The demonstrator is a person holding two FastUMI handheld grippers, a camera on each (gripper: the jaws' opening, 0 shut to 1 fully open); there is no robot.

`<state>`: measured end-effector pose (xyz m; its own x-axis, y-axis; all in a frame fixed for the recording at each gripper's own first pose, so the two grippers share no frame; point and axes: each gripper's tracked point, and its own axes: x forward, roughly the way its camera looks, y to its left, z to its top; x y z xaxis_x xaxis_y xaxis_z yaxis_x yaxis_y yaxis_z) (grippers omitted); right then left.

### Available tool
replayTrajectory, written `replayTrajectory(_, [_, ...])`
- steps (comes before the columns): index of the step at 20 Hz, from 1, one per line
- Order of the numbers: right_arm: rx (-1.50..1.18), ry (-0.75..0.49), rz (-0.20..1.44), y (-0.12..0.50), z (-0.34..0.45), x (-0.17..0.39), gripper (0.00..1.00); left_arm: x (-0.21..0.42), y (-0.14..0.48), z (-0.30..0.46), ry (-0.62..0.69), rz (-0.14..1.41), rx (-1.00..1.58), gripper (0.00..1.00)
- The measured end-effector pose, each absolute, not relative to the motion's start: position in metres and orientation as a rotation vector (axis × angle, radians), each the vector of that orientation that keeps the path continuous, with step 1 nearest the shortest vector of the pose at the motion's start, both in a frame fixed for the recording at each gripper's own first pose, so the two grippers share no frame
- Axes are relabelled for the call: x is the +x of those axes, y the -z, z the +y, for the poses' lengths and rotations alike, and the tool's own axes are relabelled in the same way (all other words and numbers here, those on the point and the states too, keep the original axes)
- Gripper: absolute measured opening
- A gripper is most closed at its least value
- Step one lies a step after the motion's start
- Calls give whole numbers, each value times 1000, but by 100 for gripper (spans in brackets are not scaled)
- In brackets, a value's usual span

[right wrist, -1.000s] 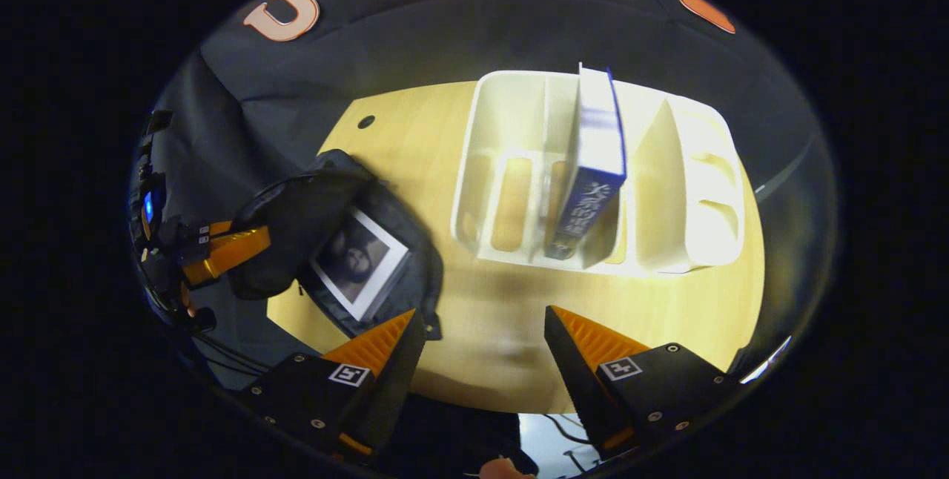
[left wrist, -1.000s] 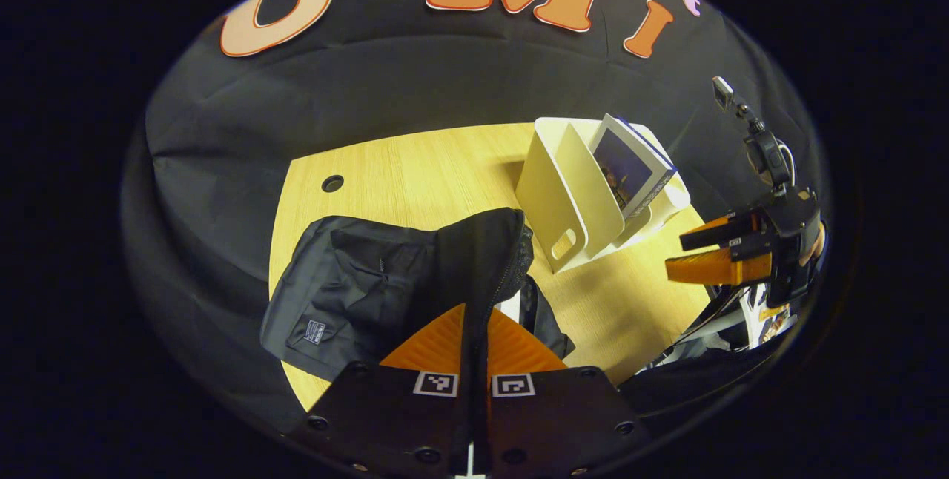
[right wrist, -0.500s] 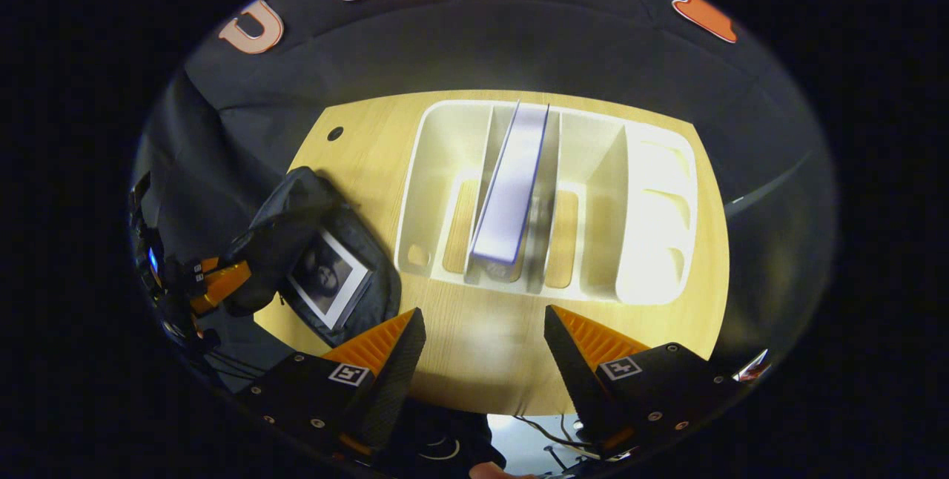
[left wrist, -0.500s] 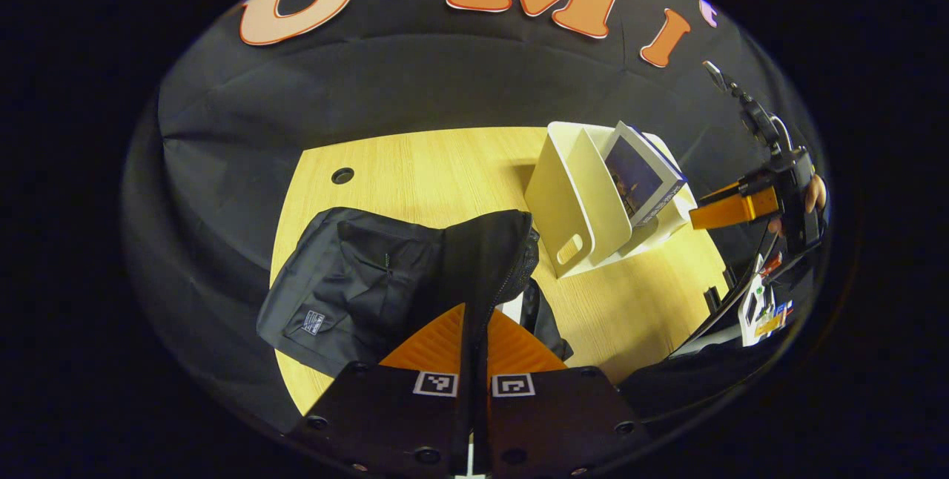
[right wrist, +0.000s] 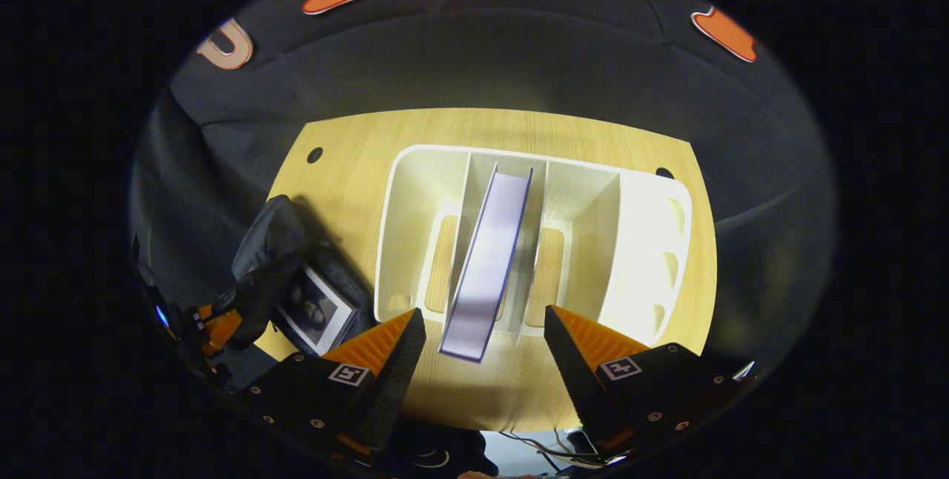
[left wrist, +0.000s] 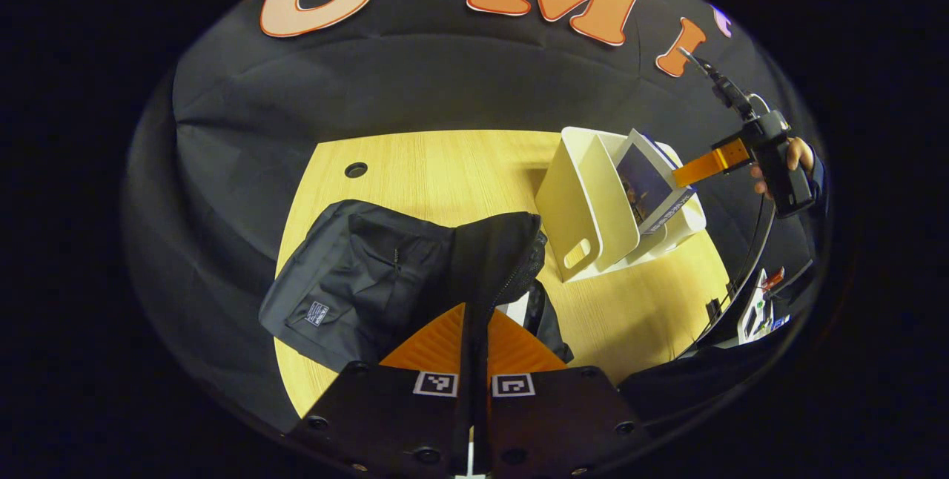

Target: Open the schoolbag, grab two books from the bookshelf and put them into the schoolbag.

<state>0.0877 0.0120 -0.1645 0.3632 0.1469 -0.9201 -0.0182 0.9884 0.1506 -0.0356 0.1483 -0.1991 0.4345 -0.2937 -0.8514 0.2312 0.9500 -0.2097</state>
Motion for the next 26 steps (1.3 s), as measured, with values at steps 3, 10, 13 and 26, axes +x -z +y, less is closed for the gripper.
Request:
replayTrajectory(3, [123, -82, 1213, 177, 13, 100, 96, -36, 200, 151, 320, 1070, -67, 3])
replayTrajectory(10, [125, -46, 1270, 210, 20, 109, 73, -35, 198, 151, 314, 1077, -44, 3])
replayTrajectory(13, [132, -24, 1284, 218, 22, 109, 53, -37, 199, 150, 316, 1080, -39, 3])
replayTrajectory(26, [216, 84, 1256, 186, 28, 52, 37, -42, 199, 153, 448, 1068, -5, 3])
